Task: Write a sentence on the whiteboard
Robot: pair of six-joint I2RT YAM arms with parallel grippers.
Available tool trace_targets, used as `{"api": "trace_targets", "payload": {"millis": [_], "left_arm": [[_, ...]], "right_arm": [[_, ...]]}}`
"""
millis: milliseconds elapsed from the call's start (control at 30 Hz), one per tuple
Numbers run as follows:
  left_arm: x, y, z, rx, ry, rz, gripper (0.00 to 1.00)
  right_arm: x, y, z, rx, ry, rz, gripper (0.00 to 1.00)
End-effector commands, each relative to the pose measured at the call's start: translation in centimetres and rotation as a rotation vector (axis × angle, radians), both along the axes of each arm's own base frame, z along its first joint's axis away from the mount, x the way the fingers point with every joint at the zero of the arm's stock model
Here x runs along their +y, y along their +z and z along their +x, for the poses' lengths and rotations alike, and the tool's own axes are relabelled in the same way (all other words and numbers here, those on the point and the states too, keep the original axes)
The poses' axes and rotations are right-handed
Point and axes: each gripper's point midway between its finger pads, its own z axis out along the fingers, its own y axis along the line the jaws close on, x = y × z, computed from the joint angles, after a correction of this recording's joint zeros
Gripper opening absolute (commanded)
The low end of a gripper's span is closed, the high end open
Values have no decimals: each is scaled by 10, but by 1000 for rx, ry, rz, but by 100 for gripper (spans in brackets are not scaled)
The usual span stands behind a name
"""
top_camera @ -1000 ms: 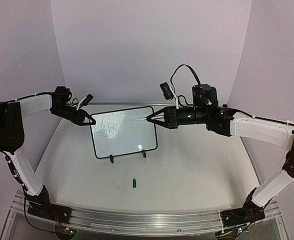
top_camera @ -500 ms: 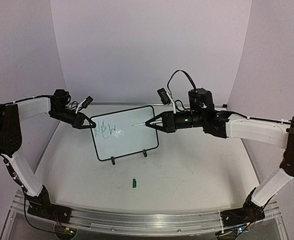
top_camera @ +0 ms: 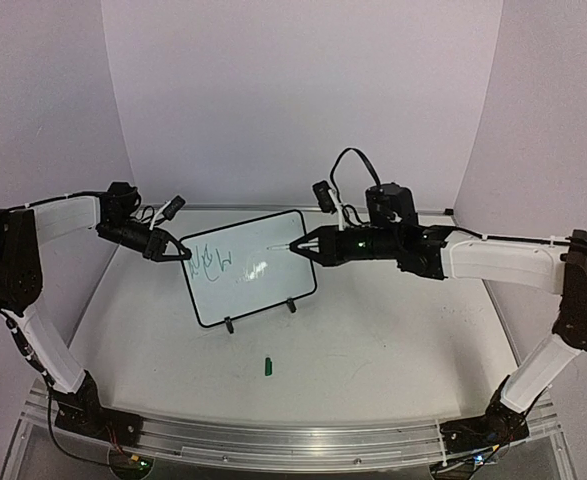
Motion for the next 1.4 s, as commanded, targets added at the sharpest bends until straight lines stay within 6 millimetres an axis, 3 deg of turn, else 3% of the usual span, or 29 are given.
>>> {"api": "trace_targets", "payload": {"millis": [0, 433, 700, 1367], "left_arm": [[8, 2, -1, -32, 14, 62, 0], [12, 12, 0, -84, 43, 85, 0], [12, 8, -1, -78, 44, 100, 0], [11, 6, -1, -84, 42, 115, 0]], "right_arm": [[8, 8, 20, -25, -65, 16, 0], [36, 6, 46, -64, -45, 4, 0], [57, -13, 62, -37, -21, -10, 0], [59, -43, 85, 19, -67, -38, 0]]}}
